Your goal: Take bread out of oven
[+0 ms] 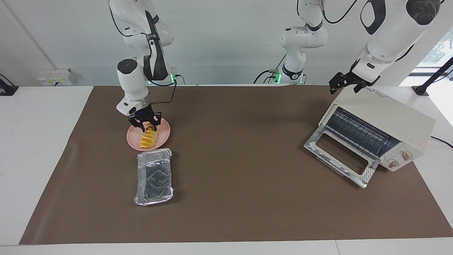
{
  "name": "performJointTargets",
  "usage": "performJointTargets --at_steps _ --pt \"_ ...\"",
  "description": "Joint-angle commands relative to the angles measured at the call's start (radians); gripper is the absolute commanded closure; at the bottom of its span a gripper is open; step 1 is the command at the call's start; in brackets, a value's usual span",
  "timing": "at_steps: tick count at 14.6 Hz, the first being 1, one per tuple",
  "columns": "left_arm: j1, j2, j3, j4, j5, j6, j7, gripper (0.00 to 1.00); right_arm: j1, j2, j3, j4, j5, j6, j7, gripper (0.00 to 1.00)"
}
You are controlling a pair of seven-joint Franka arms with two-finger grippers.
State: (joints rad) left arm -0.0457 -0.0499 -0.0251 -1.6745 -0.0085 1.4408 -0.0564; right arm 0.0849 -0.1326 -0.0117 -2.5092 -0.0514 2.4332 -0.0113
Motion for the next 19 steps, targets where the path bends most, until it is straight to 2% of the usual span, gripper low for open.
performJointTargets --at_steps 1,3,7,10,12,16,19 --pt "0.012 -0.014 -0.007 -0.007 0.007 0.010 0.006 0.00 -0.014 -0.009 0.007 0.165 0.022 -0.219 -0.036 0.00" --pt "0.012 -0.014 -0.009 -0.007 0.007 0.010 0.006 0.00 -0.019 -0.007 0.006 0.283 0.022 -0.356 -0.053 0.00" --pt "0.012 -0.014 -0.009 -0.007 0.007 0.010 0.006 0.00 -0.086 0.014 0.006 0.482 0.022 -0.509 -0.186 0.00" --pt "0.012 -0.014 -0.007 -0.007 0.007 0.010 0.006 0.00 -0.090 0.028 0.004 0.686 0.022 -0.779 -0.240 0.00" --pt "0.012 -0.014 -0.009 -0.007 0.007 0.010 0.006 0.00 -0.088 0.028 0.004 0.789 0.022 -0.915 -0.242 0.00" --pt "0.012 -0.014 -0.009 -0.007 0.007 0.010 0.006 0.00 -0.090 0.027 0.006 0.889 0.025 -1.090 -0.242 0.00" --pt "0.012 -0.014 -0.007 -0.007 0.007 0.010 0.006 0.00 -0.090 0.028 0.002 0.894 0.021 -1.108 -0.237 0.00"
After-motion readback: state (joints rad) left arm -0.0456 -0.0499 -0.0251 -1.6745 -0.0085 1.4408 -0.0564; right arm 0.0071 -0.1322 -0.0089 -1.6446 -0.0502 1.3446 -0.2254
